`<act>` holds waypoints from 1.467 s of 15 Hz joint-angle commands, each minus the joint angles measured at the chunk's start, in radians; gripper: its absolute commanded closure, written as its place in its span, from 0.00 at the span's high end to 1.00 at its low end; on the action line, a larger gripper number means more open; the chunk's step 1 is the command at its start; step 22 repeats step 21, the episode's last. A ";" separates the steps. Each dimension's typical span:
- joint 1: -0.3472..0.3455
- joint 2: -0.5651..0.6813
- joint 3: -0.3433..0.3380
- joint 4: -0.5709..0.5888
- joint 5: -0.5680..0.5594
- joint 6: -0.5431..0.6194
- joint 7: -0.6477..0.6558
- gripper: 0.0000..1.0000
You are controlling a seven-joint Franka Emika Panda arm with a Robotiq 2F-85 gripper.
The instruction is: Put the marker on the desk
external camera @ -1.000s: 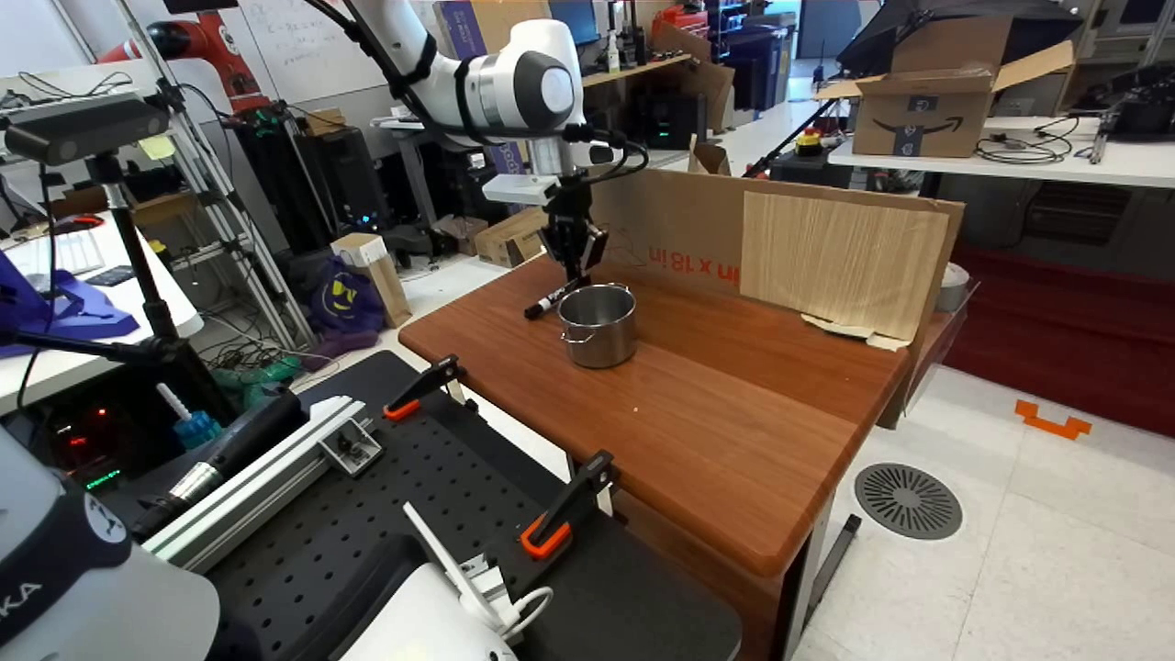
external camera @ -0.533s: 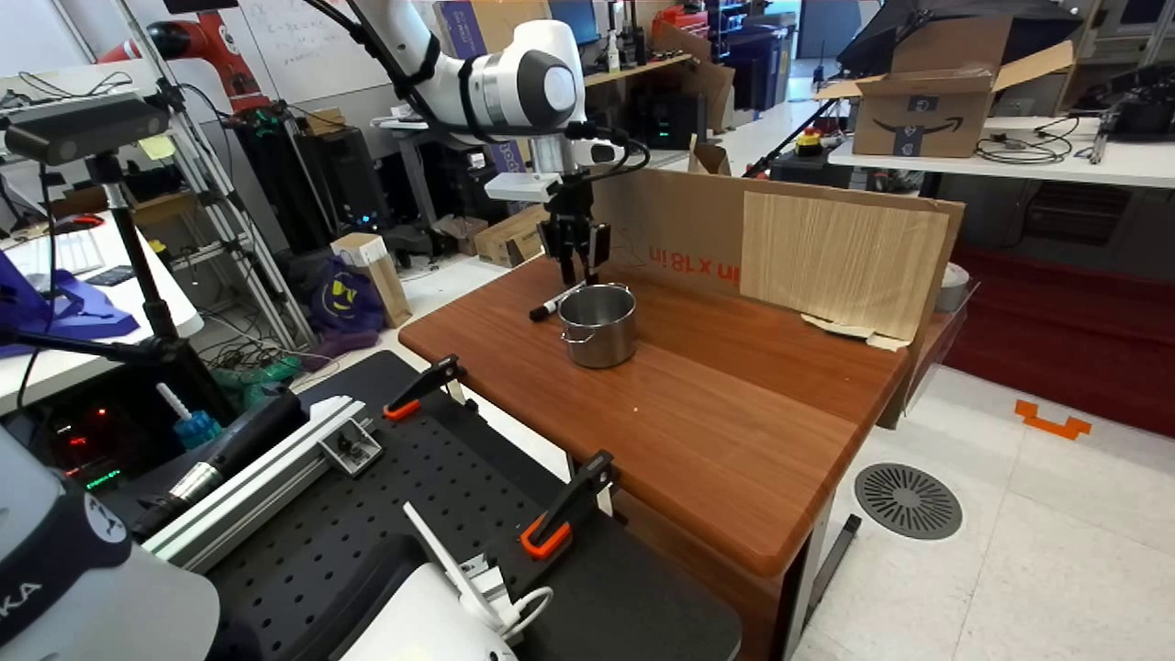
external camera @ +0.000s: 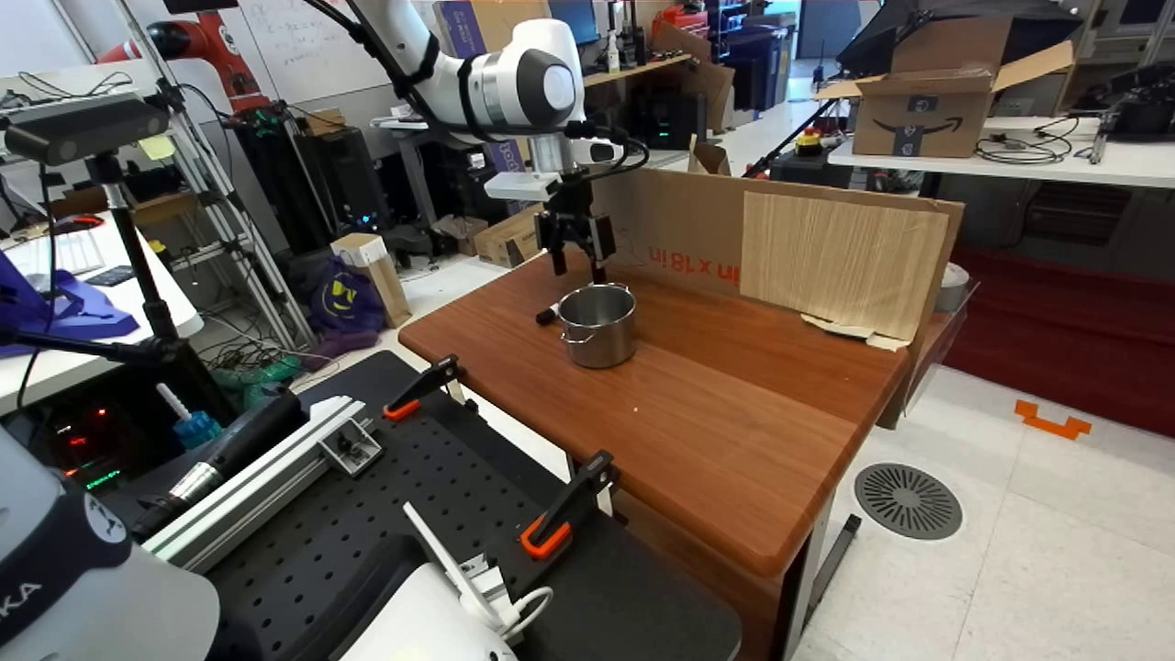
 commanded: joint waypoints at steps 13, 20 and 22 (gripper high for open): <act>0.002 -0.193 0.021 -0.163 -0.003 0.003 0.000 1.00; -0.002 -0.241 0.025 -0.222 -0.004 0.013 -0.003 1.00; -0.002 -0.241 0.025 -0.223 -0.004 0.015 -0.003 1.00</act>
